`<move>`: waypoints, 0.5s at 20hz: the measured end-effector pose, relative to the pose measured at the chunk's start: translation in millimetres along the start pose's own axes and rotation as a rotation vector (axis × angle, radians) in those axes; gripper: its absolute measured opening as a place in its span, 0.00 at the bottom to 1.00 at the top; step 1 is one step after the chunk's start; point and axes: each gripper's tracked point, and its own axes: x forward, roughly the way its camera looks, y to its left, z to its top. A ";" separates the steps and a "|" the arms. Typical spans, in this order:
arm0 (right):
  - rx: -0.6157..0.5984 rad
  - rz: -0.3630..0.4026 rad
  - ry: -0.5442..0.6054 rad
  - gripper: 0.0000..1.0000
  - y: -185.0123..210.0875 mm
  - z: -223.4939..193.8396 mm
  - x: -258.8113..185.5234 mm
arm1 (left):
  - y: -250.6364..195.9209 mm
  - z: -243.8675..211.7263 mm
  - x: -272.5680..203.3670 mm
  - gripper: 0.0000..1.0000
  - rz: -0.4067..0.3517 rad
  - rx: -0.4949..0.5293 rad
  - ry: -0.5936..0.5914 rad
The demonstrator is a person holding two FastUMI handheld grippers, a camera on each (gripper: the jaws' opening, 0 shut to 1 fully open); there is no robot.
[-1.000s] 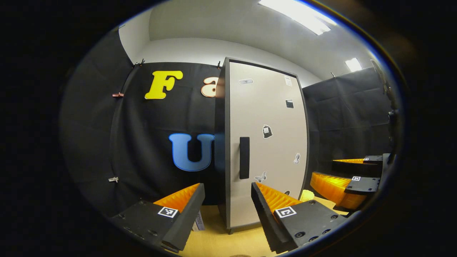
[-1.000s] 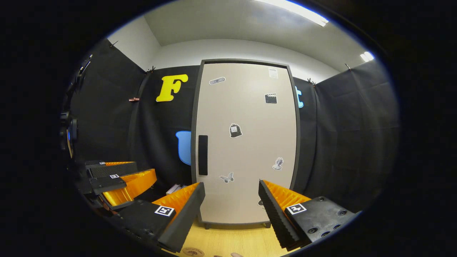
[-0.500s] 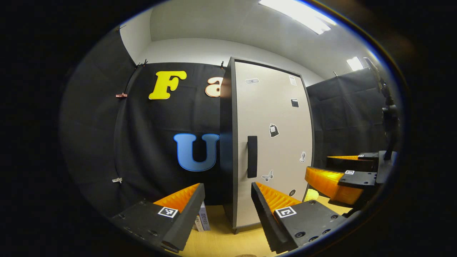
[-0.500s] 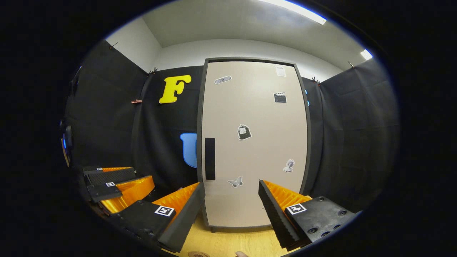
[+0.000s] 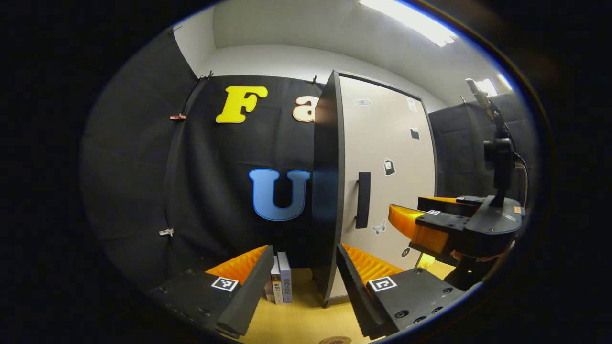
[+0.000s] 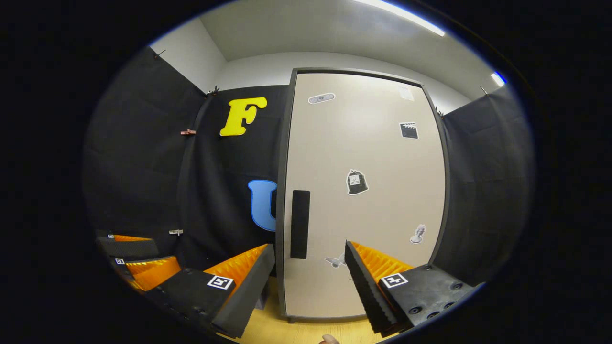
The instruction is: Open the cabinet door with the right hand, grasp the bottle in the cabinet with the left hand and place it on the coaster, then close the cabinet door with the right hand.
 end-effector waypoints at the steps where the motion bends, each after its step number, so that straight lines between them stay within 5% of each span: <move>1: 0.000 -0.004 -0.001 0.95 1.4 -1.5 7.7 | 5.0 -1.9 1.3 0.83 0.005 0.002 0.007; 10: 0.015 -0.024 0.004 0.89 15.7 -17.7 72.8 | 43.6 -9.8 11.8 0.83 0.035 0.010 0.007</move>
